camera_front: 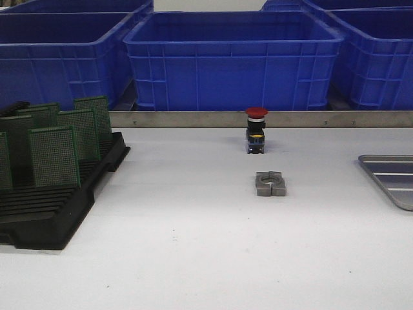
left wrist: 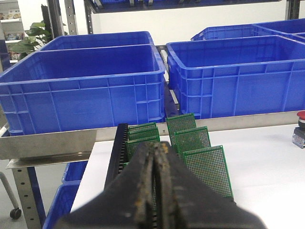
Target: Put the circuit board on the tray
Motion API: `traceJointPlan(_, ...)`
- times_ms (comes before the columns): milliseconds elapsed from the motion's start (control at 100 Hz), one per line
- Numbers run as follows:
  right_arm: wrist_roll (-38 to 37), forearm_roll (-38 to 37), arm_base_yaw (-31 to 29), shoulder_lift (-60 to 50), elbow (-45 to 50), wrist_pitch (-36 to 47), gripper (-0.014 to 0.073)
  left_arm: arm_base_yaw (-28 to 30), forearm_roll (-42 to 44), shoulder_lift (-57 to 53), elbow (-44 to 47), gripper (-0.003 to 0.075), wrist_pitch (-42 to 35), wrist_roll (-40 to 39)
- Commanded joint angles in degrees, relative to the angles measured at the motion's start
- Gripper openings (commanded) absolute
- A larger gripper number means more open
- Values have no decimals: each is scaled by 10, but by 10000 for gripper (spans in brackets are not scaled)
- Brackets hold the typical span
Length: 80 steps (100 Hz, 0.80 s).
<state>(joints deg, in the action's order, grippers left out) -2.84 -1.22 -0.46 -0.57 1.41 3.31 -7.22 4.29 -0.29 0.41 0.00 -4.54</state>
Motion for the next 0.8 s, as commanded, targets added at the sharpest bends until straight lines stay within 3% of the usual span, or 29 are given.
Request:
traceJointPlan(0, -1, -4, 2, -12, -7, 50, -68, 1, -1, -18, -1, -18, -42, -5)
traceJointPlan(480, -1, -4, 2, -12, -7, 50, -68, 1, -25, -18, -36, -18, -29, -5)
traceJointPlan(790, -1, -4, 2, -12, -7, 50, -68, 1, -66, 74, -212, -18, 168, -5)
